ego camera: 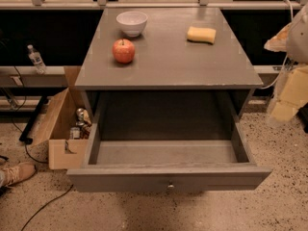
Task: Place apple into top drawer
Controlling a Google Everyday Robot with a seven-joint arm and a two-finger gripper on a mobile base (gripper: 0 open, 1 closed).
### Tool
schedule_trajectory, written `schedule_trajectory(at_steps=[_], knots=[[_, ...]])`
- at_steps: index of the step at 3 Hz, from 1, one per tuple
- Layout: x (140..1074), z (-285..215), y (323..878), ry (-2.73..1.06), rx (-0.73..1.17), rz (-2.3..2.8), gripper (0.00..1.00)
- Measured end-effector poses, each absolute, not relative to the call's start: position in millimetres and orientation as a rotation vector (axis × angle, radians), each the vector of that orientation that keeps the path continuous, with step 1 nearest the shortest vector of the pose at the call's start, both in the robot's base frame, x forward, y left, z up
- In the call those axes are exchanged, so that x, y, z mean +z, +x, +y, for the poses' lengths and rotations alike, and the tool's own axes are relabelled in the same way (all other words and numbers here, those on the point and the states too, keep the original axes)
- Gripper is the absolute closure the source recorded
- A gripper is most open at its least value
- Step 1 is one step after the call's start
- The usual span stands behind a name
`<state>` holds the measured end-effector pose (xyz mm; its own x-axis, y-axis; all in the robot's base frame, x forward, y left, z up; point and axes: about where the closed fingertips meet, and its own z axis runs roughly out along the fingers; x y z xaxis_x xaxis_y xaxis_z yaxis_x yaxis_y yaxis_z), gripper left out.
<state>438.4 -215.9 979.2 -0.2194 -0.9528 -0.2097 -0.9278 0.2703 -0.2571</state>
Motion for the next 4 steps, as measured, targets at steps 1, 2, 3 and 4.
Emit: schedule_trajectory(at_steps=[1,2,3,4], knots=[[979,-216,438,-1.718,-0.109,2.223,0.00],[980,-207,473,-1.600,-0.058,2.149,0.00],[978,-198,517,-1.459,0.032,2.046,0.00],[979,-176,564,-1.352,0.140,1.941,0.00]])
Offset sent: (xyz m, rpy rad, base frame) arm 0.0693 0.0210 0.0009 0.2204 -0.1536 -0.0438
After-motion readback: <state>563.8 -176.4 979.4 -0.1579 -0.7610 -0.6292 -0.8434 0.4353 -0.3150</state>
